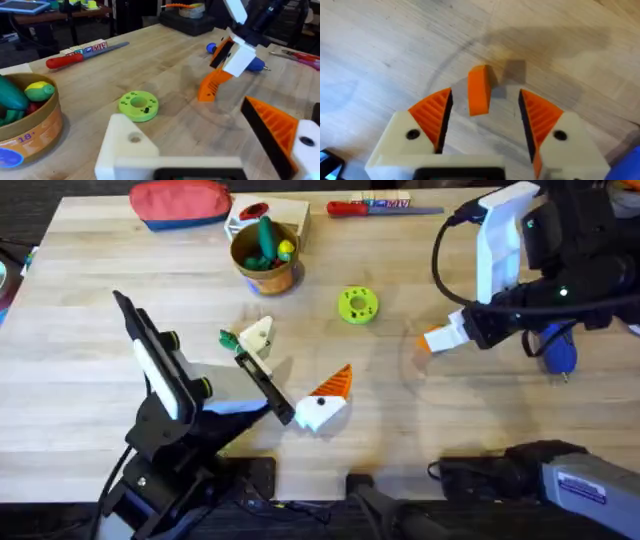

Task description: Pick up the gripper from the table and insert it into the empty holder that is missing its gripper. Then pick up a screw, insert it into the mounting hole, and use the screwdriver to tighten it. Finally, clean up the table by picking up the vegetable and placing it into the bucket.

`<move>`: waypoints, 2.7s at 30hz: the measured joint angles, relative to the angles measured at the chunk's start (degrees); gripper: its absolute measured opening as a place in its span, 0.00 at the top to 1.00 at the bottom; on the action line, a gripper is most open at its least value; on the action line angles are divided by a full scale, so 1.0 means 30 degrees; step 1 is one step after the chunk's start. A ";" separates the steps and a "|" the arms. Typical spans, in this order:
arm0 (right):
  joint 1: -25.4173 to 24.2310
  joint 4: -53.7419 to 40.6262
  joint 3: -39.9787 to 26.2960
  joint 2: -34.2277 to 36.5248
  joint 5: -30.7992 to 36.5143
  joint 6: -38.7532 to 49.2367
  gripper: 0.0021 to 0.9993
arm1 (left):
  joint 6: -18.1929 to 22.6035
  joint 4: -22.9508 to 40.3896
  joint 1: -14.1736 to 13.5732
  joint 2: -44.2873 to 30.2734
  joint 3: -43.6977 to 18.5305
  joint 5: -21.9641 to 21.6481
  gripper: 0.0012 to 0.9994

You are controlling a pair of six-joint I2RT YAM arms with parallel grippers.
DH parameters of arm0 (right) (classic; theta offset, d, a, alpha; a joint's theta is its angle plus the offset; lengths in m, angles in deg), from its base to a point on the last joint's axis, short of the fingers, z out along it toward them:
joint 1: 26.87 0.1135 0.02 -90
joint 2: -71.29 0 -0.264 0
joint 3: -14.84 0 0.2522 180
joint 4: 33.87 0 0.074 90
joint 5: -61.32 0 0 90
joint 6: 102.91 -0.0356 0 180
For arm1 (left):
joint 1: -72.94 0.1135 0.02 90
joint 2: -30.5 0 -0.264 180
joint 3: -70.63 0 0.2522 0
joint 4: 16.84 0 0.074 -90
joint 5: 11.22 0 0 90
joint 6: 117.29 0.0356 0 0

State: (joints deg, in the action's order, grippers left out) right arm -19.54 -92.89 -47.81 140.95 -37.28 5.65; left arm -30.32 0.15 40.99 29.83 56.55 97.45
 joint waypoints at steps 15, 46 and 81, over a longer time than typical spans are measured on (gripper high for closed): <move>0.0896 -0.0017 -0.0015 0.0912 0.0109 0.0561 0.57 | -0.0007 0.0000 0.0000 -0.0005 0.0000 0.0000 0.01; 0.0707 -0.0567 -0.2852 -0.4793 -0.2705 -0.1001 1.00 | -0.0036 0.0000 -0.0004 -0.0004 0.0000 0.0007 0.01; 0.6834 1.7465 0.3993 0.1444 -1.5985 -2.1859 1.00 | -0.3432 -0.0058 0.0000 0.0000 0.0000 0.1872 0.01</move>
State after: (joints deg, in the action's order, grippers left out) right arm 0.97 -40.49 -35.83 145.29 -85.24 -59.92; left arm -40.61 -0.03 40.99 29.83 56.55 103.07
